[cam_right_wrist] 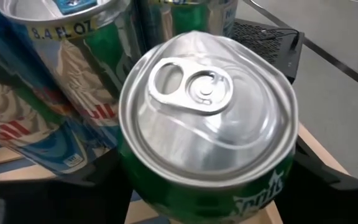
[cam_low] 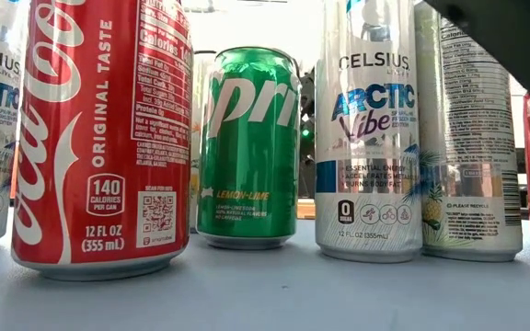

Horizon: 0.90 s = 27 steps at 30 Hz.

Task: Place canned beverage on shelf
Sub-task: Put the green soda can on the shelf

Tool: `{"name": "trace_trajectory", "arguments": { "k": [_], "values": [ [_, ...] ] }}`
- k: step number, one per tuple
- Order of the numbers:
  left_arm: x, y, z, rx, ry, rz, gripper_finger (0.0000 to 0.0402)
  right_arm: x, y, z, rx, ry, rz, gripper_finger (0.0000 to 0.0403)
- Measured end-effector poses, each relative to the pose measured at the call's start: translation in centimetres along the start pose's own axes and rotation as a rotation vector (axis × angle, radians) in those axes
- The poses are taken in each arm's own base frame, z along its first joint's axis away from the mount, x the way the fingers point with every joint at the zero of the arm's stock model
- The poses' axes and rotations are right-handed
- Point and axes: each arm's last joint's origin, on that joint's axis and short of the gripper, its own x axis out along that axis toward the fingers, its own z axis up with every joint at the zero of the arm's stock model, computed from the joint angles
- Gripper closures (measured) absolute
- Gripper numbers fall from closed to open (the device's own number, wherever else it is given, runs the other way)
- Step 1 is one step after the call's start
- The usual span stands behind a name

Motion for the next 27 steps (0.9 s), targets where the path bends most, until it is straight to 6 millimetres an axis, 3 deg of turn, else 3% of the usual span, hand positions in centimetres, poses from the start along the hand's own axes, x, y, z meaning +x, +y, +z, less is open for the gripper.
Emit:
{"name": "trace_trajectory", "arguments": {
  "k": [5, 19, 27],
  "values": [
    [0.00, -0.02, -0.07, 0.002, 0.007, -0.002, 0.0386, -0.03, -0.32, 0.03, -0.042, -0.004, -0.003, 0.0115],
    [0.00, -0.10, -0.38, 0.013, 0.038, -0.010, 0.0386, -0.12, -0.67, 0.01, -0.197, -0.015, 0.084, 0.0114],
    [0.01, -0.11, -0.38, 0.012, 0.039, -0.010, 0.0386, -0.21, -1.01, -0.05, -0.202, -0.022, 0.155, 0.0114]
  ]
}}
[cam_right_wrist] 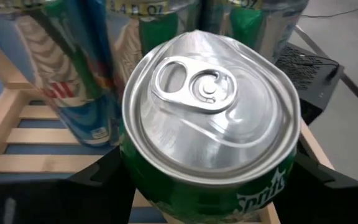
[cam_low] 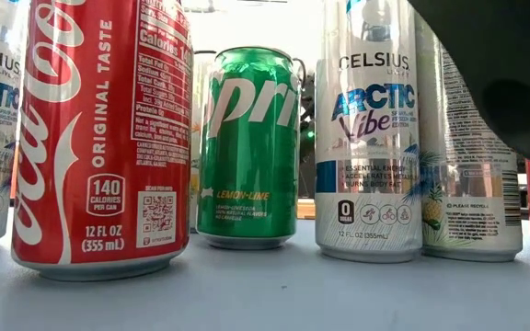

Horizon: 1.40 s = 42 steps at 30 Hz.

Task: Place canned beverage on shelf
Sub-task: Put the green soda can on the shelf

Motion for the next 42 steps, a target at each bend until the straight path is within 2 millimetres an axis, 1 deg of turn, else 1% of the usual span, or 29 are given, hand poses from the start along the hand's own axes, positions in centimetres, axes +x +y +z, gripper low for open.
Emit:
{"name": "trace_trajectory", "arguments": {
  "k": [10, 20, 28, 33, 38, 42],
  "values": [
    [0.0, 0.0, 0.0, -0.016, 0.000, 0.000, 0.0386, -0.6, -1.8, -0.5, 0.015, 0.001, -0.011, 0.0113],
    [0.0, 0.0, 0.1, -0.021, -0.007, 0.002, 0.0386, -0.2, -0.6, -0.2, -0.030, 0.001, 0.001, 0.0073],
    [0.0, 0.0, 0.1, -0.034, -0.010, 0.002, 0.0386, -0.2, -0.7, 0.1, -0.010, -0.026, 0.002, 0.0069],
    [0.0, 0.0, 0.1, -0.045, -0.008, 0.002, 0.0386, -0.4, -1.1, 0.4, 0.039, -0.066, 0.008, 0.0085],
    [0.0, 0.0, 0.0, -0.045, -0.003, 0.001, 0.0386, -0.4, -1.2, 0.4, 0.058, -0.067, 0.007, 0.0125],
    [0.0, 0.0, 0.0, -0.044, -0.002, 0.001, 0.0386, -0.5, -1.3, 0.5, 0.055, -0.082, 0.004, 0.0127]
  ]
}}
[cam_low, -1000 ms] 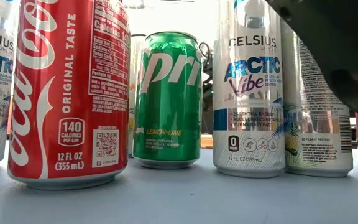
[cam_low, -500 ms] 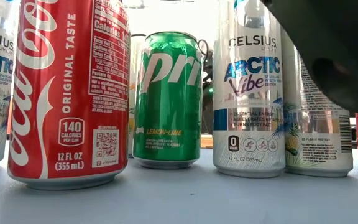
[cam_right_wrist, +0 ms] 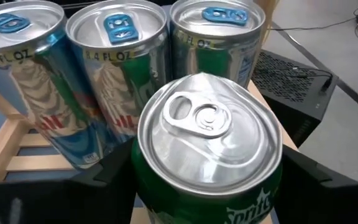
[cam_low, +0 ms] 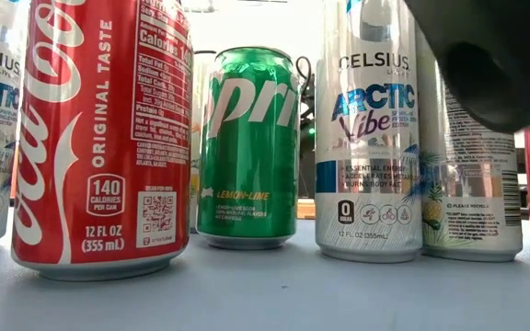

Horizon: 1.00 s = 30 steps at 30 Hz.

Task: Place canned beverage on shelf
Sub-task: Put the green soda can on the shelf

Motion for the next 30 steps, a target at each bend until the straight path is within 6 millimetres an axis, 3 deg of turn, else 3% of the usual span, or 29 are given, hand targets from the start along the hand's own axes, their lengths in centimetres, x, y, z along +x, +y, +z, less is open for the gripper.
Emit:
{"name": "trace_trajectory", "arguments": {
  "k": [15, 30],
  "values": [
    [0.0, 0.0, 0.0, 0.003, 0.002, 0.000, 0.0386, -0.3, -0.8, 0.7, 0.008, -0.088, 0.015, 0.0127],
    [0.0, 0.0, 0.0, 0.001, -0.001, 0.001, 0.0386, 0.1, -1.8, -0.3, 0.086, -0.094, 0.027, 0.0127]
  ]
}}
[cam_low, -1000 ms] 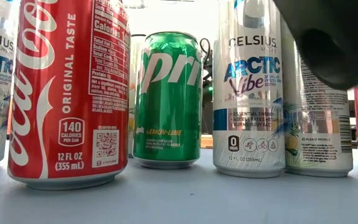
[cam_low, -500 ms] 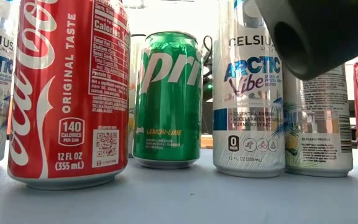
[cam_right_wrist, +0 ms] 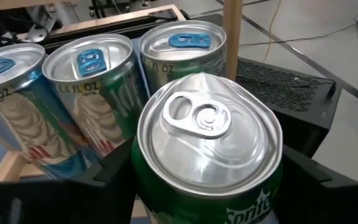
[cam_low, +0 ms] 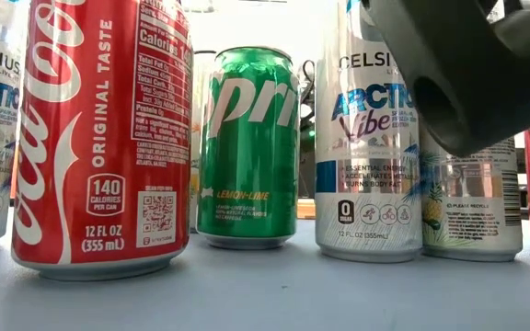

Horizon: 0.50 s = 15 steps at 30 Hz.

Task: Place canned beverage on shelf
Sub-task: Put the green soda can on the shelf

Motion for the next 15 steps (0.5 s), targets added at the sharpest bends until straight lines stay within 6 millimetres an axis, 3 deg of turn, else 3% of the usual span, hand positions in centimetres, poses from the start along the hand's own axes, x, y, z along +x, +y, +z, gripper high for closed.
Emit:
{"name": "trace_trajectory", "arguments": {
  "k": [3, 10, 15],
  "values": [
    [0.00, 0.00, 0.00, 0.000, 0.000, 0.000, 0.0386, 0.01, 0.03, 0.03, -0.002, -0.001, -0.007, 0.0120],
    [-0.01, 0.01, 0.02, -0.001, -0.002, 0.000, 0.0386, 0.10, 0.34, 0.26, -0.022, -0.004, -0.025, 0.0036],
    [0.00, 0.00, 0.04, -0.002, -0.004, 0.000, 0.0386, 0.09, 0.29, 0.19, -0.019, 0.002, -0.035, 0.0021]
  ]
}}
